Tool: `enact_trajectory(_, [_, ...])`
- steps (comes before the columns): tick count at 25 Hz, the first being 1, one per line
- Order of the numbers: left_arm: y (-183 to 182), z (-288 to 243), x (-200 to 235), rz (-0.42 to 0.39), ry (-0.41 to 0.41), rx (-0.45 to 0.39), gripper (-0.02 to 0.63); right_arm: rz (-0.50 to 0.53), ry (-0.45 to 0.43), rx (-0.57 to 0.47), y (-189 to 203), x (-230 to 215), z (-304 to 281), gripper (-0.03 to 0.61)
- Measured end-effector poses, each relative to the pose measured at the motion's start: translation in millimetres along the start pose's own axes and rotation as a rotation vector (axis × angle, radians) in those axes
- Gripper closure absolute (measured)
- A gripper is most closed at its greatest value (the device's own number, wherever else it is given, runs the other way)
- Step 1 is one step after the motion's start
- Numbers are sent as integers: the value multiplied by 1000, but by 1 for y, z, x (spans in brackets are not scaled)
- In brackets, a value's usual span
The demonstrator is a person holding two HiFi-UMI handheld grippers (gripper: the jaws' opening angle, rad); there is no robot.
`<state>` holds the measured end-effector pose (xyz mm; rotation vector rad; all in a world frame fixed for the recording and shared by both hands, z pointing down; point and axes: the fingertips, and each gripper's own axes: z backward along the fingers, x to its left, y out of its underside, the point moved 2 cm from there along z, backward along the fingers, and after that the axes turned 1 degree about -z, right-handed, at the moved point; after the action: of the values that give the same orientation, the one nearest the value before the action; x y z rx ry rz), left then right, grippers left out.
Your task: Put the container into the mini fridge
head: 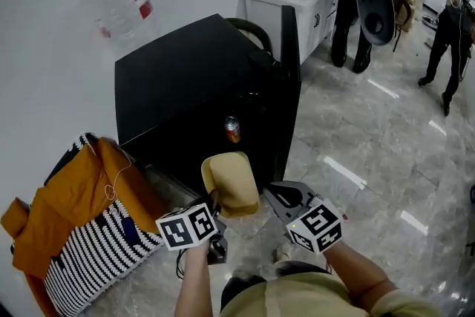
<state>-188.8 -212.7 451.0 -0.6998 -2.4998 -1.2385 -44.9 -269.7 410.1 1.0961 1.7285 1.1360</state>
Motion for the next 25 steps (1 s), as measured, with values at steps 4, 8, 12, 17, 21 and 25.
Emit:
enact_trajectory(4, [-3, -8, 2, 31, -32, -16, 586, 12, -32, 9, -1, -7, -8, 548])
enact_trajectory(8, [-10, -13, 5, 60, -60, -39, 586, 16, -60, 20, -1, -13, -18, 548])
enact_trajectory(12, [-11, -19, 7, 92, -86, -58, 586, 13, -85, 26, 2, -19, -26, 548])
enact_trajectory(17, [-11, -25, 8, 136, -100, -72, 586, 8, -108, 39, 4, -24, -35, 548])
enact_trajectory(21, [-9, -28, 11, 155, -114, -75, 586, 8, -122, 40, 4, -27, -40, 548])
enact_trajectory(25, [-5, -31, 16, 166, -129, -72, 586, 6, -128, 41, 5, -29, -45, 548])
